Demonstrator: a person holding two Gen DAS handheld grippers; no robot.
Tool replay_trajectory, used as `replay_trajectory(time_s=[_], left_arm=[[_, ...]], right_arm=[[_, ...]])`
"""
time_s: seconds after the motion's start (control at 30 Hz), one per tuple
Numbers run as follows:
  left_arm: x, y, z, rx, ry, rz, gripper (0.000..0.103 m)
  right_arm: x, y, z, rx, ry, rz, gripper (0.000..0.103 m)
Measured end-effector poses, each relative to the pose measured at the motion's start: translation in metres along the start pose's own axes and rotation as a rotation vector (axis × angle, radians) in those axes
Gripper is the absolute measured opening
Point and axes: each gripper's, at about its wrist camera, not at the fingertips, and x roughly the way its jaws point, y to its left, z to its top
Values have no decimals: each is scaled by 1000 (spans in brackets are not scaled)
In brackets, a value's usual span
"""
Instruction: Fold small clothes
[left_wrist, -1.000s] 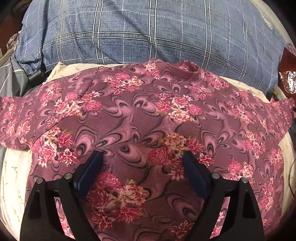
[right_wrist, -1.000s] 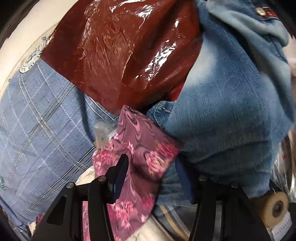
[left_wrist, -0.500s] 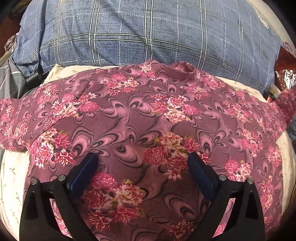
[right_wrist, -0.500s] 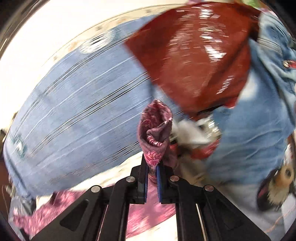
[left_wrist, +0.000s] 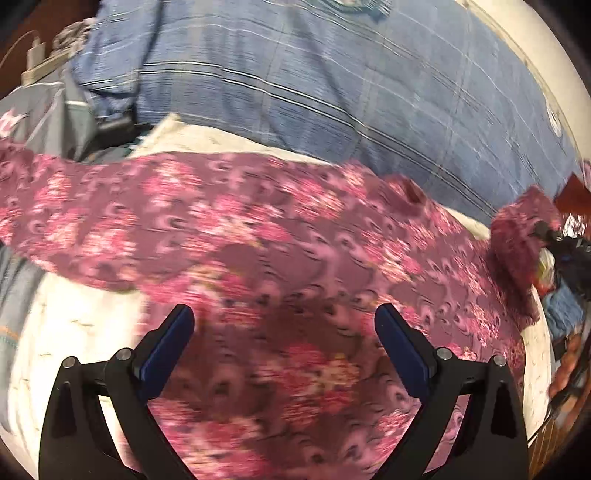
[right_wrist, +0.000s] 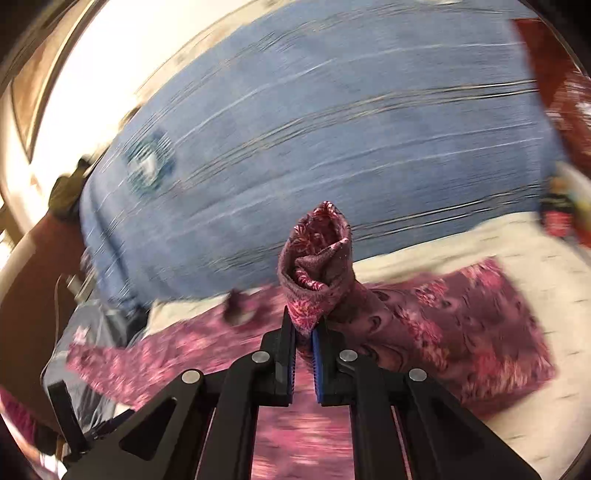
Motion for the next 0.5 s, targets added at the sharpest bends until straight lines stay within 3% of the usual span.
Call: replay_trajectory(time_s=[0.37,0.4,0.43,0.5], left_arm=[[-32,74,17,-104,-58,98,99],[-33,78,19,-111,-59,108,99],[-35,83,20,-119,-61,117,99],[-36,89,21,-131,-61,126,99]], right_arm=[[85,158,-53,-122,170,253,7],[92,168,-58,-124,184,273,9],[105,179,-67,-122,225,288,18],[130,189,-84,-111,349,283,26]])
